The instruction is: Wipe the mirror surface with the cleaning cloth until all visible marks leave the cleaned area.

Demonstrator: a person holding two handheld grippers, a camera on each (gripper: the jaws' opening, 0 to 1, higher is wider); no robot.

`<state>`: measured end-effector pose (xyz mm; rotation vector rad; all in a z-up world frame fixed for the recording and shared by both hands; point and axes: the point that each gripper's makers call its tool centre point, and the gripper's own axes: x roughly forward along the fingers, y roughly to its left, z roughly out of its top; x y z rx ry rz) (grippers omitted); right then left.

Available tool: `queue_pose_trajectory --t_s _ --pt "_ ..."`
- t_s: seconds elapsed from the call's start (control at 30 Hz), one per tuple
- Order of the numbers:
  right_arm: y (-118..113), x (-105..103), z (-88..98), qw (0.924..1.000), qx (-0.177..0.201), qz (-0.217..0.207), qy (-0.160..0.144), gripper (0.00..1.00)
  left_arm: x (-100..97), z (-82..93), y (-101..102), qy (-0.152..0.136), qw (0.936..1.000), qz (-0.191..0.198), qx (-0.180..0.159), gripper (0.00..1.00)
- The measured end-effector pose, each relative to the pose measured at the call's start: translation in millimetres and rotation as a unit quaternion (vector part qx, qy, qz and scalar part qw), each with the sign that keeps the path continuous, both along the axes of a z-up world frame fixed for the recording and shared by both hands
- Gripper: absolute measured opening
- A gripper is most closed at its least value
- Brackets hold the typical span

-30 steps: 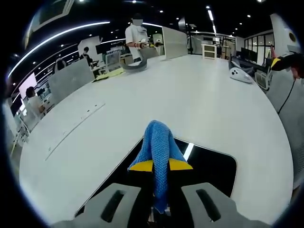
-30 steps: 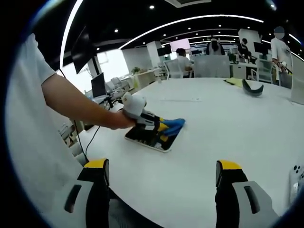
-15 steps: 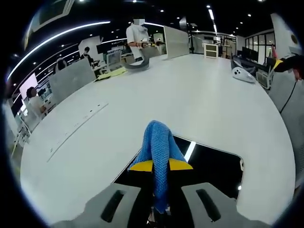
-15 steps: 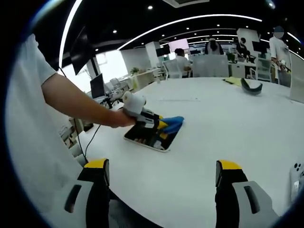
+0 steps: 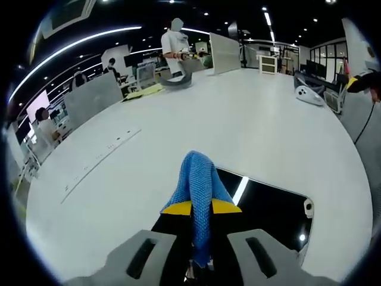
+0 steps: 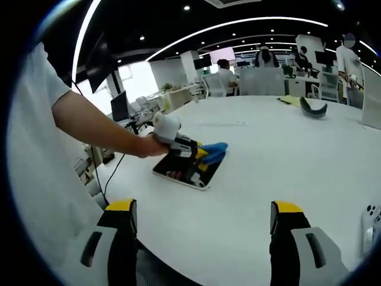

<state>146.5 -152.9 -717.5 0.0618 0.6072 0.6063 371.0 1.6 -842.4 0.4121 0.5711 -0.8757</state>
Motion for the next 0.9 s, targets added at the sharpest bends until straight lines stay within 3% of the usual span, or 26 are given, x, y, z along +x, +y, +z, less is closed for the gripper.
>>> queue_pose_trajectory --t_s 0.9 --pt "-6 -5 -5.5 0.9999 -0.002 -0.007 0.007 0.92 14.8 0.6 3 0.009 0.9992 0.038 -0.003 0.07"
